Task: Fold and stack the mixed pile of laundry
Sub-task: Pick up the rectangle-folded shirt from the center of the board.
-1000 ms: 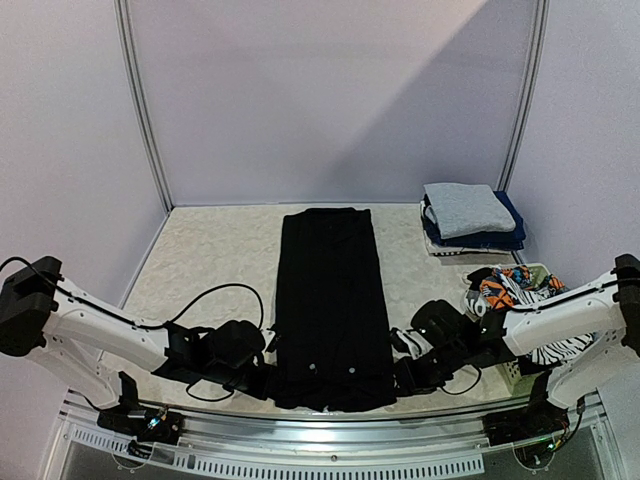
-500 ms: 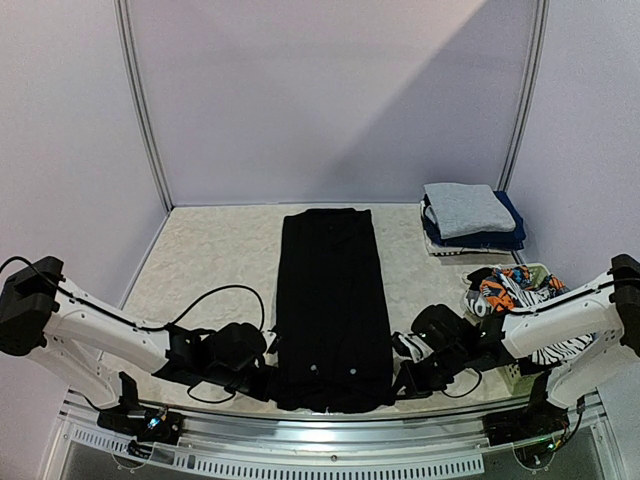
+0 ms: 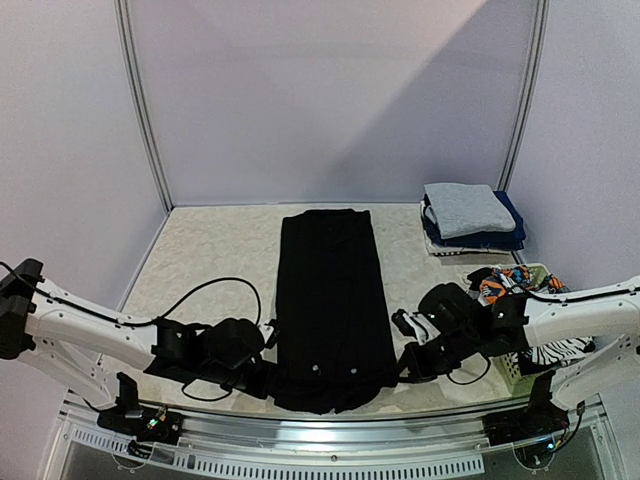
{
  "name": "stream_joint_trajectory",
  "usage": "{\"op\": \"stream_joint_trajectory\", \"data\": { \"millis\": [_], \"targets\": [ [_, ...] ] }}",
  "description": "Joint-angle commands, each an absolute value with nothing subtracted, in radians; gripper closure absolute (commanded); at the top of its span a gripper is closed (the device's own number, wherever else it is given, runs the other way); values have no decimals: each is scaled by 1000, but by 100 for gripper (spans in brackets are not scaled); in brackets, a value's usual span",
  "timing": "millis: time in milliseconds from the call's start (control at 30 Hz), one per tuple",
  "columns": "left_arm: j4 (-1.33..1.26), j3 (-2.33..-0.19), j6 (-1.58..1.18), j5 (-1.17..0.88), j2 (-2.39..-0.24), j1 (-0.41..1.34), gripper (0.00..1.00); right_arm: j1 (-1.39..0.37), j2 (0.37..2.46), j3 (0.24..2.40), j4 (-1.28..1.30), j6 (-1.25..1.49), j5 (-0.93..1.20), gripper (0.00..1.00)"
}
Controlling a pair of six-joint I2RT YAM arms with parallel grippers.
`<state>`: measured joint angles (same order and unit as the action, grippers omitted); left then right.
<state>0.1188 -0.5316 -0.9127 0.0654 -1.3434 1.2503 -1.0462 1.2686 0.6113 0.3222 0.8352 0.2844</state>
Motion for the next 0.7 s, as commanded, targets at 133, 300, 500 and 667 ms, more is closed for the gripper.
{"op": "stream_joint_trajectory", "data": {
  "millis": [133, 300, 500, 667],
  "targets": [
    [233, -637, -875, 164, -1265, 1265, 100, -1053, 1228, 753, 470, 764, 120, 100],
    [241, -682, -846, 205, -1265, 1241, 100, -1051, 1231, 847, 517, 727, 13, 100],
    [236, -731, -810, 233, -1295, 1175, 100, -1023, 1261, 931, 544, 695, -93, 100],
    [241, -794, -767, 243, -1331, 1121, 100, -984, 1308, 993, 546, 670, -125, 100]
  ]
}}
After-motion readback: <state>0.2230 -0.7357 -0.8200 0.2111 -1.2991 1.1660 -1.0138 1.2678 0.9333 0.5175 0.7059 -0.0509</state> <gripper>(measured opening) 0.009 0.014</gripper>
